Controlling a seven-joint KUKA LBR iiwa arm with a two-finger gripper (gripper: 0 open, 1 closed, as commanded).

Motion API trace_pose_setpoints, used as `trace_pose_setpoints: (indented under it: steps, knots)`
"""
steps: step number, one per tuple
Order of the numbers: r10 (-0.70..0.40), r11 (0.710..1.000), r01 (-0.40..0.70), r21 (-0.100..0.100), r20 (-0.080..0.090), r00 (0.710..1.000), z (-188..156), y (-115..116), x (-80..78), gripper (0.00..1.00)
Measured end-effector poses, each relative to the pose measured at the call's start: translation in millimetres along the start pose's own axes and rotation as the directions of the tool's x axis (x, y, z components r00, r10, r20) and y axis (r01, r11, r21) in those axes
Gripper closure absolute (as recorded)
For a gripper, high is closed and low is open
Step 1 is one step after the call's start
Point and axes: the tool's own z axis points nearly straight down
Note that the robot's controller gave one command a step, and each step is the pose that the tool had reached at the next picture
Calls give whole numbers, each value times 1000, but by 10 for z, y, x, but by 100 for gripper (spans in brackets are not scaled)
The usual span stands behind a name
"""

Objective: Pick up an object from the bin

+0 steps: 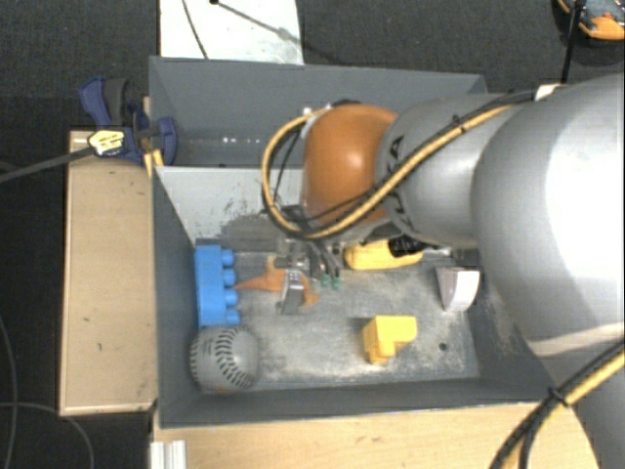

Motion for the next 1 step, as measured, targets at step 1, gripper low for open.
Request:
trace_pose_setpoints:
  steps: [1]
  knots:
    - [-15,1000,15,3,-6,1000,350,-45,-67,0]
